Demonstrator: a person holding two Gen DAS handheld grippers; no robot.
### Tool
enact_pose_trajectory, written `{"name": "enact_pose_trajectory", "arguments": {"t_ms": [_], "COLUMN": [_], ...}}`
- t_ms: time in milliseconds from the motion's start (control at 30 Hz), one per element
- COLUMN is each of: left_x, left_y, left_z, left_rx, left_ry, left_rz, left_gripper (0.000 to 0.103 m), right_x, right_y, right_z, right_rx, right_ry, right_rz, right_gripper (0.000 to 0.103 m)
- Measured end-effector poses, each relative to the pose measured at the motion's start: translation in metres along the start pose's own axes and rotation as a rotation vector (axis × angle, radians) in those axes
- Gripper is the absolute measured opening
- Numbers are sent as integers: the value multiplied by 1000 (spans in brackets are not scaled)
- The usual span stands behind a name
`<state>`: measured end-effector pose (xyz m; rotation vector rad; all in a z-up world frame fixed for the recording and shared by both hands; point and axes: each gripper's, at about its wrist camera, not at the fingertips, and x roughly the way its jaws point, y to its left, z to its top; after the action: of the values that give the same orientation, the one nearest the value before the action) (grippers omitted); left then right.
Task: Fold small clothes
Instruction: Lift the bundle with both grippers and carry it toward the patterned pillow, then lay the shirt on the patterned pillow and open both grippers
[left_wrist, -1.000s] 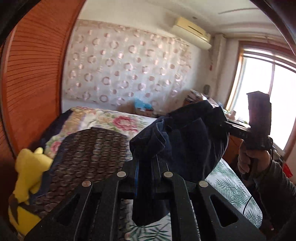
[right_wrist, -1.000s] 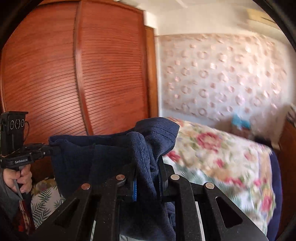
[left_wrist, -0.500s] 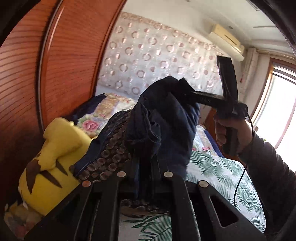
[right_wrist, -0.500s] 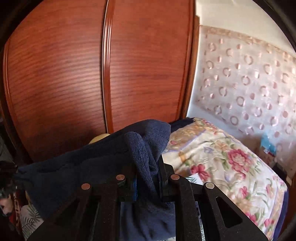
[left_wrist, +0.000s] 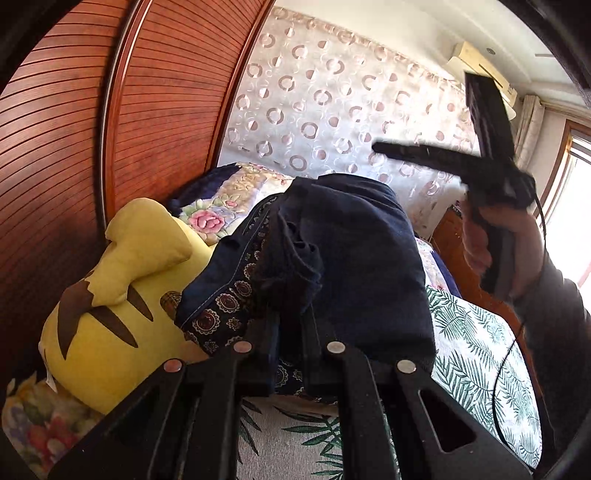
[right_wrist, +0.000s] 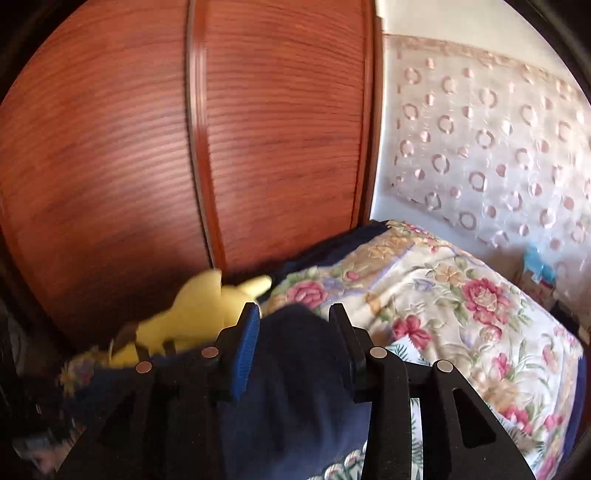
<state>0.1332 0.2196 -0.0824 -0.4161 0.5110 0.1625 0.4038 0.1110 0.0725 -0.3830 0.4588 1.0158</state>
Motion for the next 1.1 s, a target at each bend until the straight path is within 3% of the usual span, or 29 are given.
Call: {"name": "enact_pose_trajectory", "arguments": {"t_ms": [67,200,300,467,567,633,700,800,900,1100], "left_x": [0,3,6,5,2,-3,-8,-21,-32,-56], "left_y": [1,2,3,-3,-5,-7,-10,-19,-28,-51], "left_z": [-1,-4,-5,-6,-8,-8,-8,-9,-10,-15], "left_rx": [8,14,19,64,88,101,115,160,191,251], "left_ry": [-1,8,20,22,24,18,9,-22,-50,-87], "left_rz": [10,25,32,69,84,99,95,131,155,143], "left_gripper": [10,10,10,10,23,44,52,84,89,90], "right_x": [5,35,52,49,36,28,12,-13,-36,-88], "right_y": [0,-10,-24,-11,-3,0,7,21,36,70], "right_z": [-14,-39,-40,-35,-33,-32,-34,-44,-57,-90], "right_rx": [-6,10,132,103,104,103,101,101,108,126], "right_ry": [43,115,99,61,40,28,14,-8,-22,-48], "right_rz": [45,25,55,-31,-53,-56,-55,-70,-77,-109], "right_gripper": [40,40,40,41,41,41,41,41,41,41]}}
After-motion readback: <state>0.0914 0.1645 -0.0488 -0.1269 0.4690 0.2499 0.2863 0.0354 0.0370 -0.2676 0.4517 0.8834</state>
